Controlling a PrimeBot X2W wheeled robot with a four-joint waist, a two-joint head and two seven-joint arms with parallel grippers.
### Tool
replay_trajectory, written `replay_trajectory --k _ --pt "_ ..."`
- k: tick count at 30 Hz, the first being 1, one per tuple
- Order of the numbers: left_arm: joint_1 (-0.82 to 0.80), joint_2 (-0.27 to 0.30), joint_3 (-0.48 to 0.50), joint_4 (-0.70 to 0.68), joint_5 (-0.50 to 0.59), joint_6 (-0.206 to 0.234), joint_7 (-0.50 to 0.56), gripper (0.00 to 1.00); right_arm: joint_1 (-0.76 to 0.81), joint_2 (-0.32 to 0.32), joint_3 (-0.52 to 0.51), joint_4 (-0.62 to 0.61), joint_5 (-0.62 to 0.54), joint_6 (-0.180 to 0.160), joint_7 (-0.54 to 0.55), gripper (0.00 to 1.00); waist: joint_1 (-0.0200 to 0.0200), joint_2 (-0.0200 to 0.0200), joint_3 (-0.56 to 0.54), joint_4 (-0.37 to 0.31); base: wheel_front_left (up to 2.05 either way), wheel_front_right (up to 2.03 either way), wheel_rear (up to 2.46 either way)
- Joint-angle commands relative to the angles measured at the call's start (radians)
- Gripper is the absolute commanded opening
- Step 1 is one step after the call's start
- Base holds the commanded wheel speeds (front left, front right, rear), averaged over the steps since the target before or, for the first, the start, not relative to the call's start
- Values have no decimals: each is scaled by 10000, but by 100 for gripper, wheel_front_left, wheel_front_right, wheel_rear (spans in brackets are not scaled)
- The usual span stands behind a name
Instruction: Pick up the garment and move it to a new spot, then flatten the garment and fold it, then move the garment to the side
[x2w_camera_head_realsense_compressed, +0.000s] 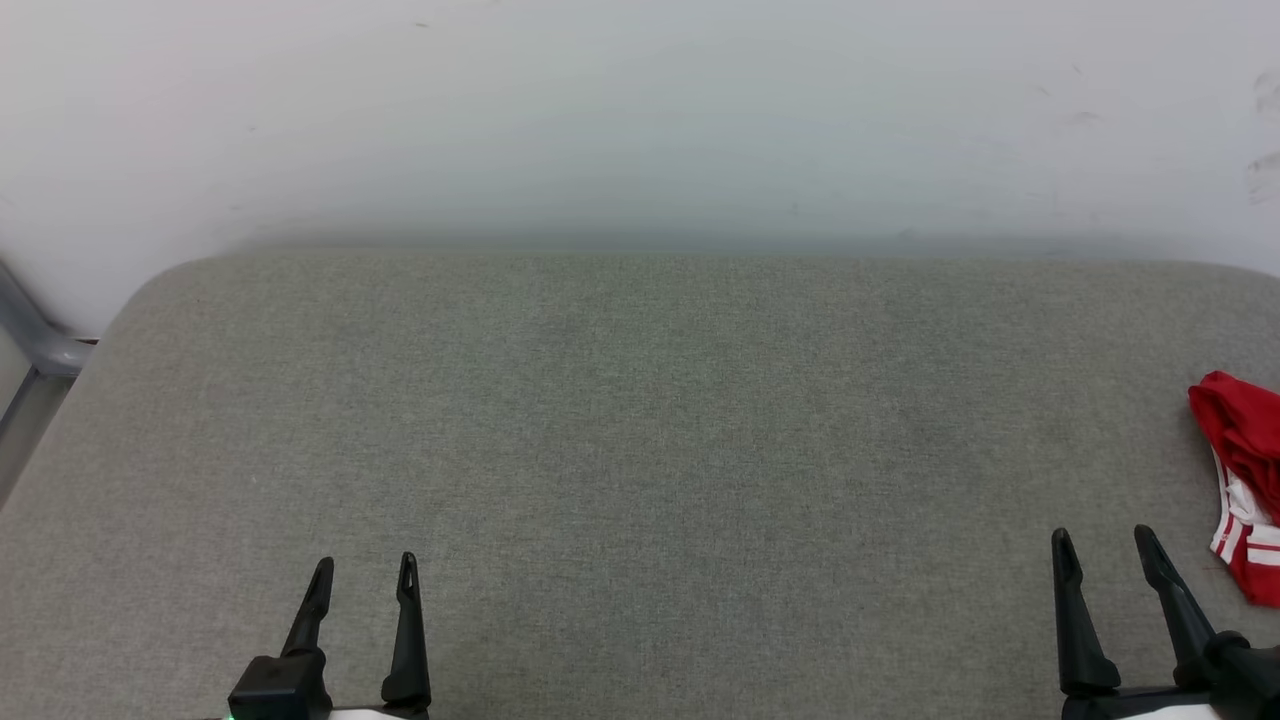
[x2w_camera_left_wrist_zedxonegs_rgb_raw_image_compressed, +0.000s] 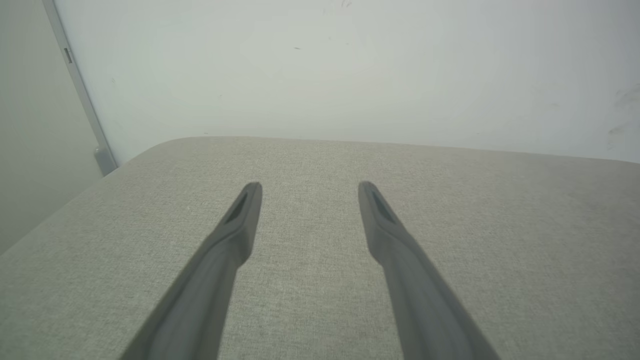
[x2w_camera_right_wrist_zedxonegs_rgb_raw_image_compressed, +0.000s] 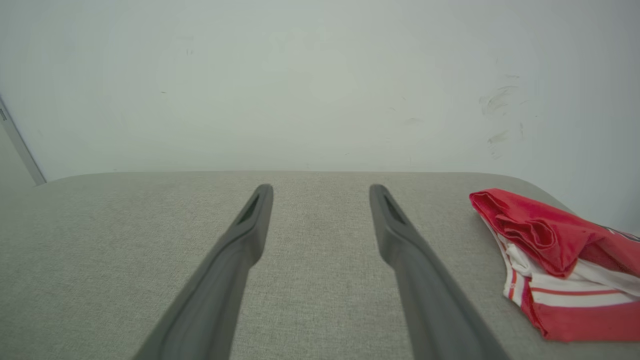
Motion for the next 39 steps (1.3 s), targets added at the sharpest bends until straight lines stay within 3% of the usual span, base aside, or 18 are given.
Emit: replay_trajectory --k 1,3,4,8,39 --pt "-12 -11 50 12 -20 2 -23 100 68 43 -10 2 57 -12 -15 100 0 0 9 12 0 0 0" --pt "-44 -11 54 11 -62 9 -23 100 71 43 -21 8 62 -12 -15 100 0 0 15 28 0 0 0" --pt "-6 0 8 20 -39 0 0 0 -1 0 -18 8 2 0 0 0 0 0 17 28 0 0 0" --pt "71 -6 -29 378 -169 -11 70 0 43 6 6 362 96 2 32 0 1 0 18 25 0 0 0" --pt "-917 5 476 950 -5795 -568 1455 0 -1014 -52 53 1172 5785 -1 1381 0 0 0 58 -96 0 0 0"
